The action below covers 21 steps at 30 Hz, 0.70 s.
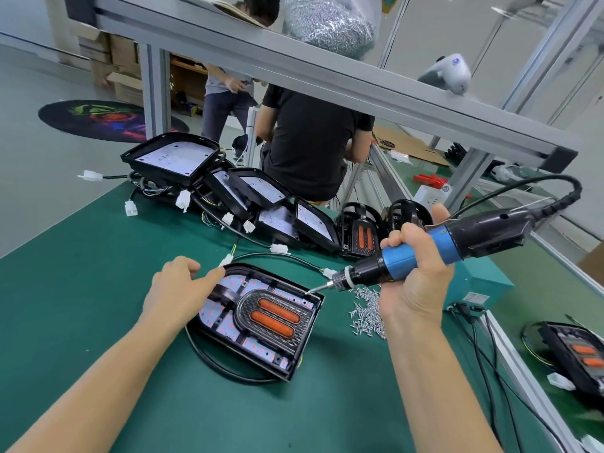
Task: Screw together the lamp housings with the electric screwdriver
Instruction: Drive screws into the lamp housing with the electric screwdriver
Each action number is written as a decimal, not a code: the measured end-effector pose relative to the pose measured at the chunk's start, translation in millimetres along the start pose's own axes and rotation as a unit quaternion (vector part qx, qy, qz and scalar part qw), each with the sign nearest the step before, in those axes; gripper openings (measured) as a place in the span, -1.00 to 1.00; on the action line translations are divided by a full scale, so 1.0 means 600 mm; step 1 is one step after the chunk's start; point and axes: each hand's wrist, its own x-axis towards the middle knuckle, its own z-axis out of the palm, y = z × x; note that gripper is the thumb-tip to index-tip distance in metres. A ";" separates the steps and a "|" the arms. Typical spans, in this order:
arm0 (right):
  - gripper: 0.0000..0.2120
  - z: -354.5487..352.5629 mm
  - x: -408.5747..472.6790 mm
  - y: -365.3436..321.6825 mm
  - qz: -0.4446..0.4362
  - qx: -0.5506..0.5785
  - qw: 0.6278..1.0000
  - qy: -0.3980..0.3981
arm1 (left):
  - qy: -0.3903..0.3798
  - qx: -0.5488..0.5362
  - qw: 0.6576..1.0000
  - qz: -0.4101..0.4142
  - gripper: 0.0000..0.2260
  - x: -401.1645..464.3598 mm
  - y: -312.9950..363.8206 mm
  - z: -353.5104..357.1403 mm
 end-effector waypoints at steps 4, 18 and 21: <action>-0.57 -0.005 0.001 0.002 -0.002 -0.009 1.000 -0.001 | -0.096 0.104 0.990 -0.004 -0.17 -0.022 -0.005 -0.028; -0.56 -0.014 0.001 0.005 -0.019 -0.022 1.000 -0.011 | -0.039 -0.133 0.990 -0.006 -0.85 -0.007 0.002 -0.004; -0.53 -0.019 0.004 0.001 -0.020 -0.021 0.999 -0.014 | -0.070 -0.168 0.983 -0.022 -0.61 -0.005 0.014 -0.005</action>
